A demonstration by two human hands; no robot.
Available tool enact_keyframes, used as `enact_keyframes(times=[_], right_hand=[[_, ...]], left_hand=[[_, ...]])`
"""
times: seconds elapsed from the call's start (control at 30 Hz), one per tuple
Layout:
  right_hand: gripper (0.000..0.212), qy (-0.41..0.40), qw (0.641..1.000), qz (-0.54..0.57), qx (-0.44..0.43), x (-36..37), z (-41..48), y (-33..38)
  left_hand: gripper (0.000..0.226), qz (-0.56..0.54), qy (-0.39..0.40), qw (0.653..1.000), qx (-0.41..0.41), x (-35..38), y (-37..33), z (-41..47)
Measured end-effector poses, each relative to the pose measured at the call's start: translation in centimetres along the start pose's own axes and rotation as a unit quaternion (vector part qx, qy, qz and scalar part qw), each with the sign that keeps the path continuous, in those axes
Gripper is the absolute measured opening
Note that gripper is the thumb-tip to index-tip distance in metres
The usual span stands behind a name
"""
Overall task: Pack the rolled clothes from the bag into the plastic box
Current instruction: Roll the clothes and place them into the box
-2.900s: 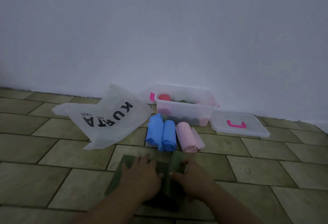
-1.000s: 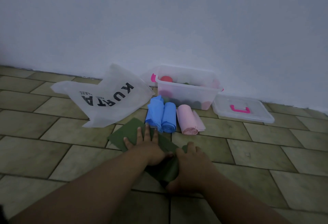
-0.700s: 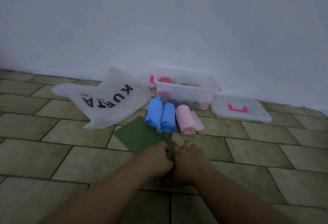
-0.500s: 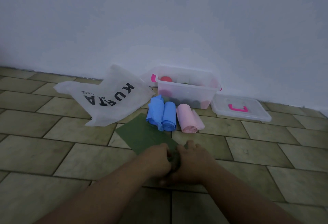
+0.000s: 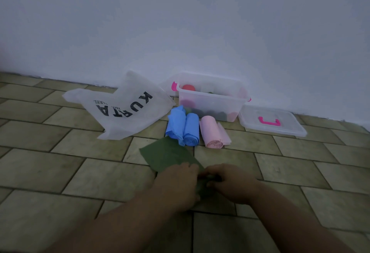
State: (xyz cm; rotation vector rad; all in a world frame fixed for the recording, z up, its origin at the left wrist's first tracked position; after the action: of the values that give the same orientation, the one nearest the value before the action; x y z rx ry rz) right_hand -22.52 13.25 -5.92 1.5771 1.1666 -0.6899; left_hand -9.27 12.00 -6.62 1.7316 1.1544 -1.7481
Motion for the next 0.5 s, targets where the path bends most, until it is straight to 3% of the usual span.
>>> enact_keyframes(times=[0.07,0.2,0.27,0.5], right_hand=[[0.036,-0.004,1.0,-0.03,-0.008,0.1,0.2,0.4],[0.035,-0.062,0.997,0.005,-0.054,-0.1,-0.4,0.9],[0.03,-0.05,0.995,-0.006,-0.085,0.5,-0.6,1.2],[0.03,-0.028,0.997,0.012,-0.071,0.9,0.9,1.4]], left_hand=[[0.041,0.011,0.015,1.0,-0.01,-0.1,0.5,0.4],[0.041,-0.02,0.127,0.991,-0.028,-0.1,1.7,0.6],[0.041,-0.024,0.142,0.989,-0.042,-0.2,2.3,0.3],[0.049,0.059,0.031,0.997,-0.028,-0.4,1.4,-2.0]])
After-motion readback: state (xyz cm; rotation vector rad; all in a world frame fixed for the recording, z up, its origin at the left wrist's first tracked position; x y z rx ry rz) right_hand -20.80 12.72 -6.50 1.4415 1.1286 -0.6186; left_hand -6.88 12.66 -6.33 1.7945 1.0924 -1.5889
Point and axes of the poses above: each hand's wrist, its own z-axis towards the middle knuckle, its own x-axis out of the palm, y = z × x, the point moved 5 cm from there along z, towards the middle knuckle, and after that the axes turned 5 degrees about x, right-handed, at the moved point
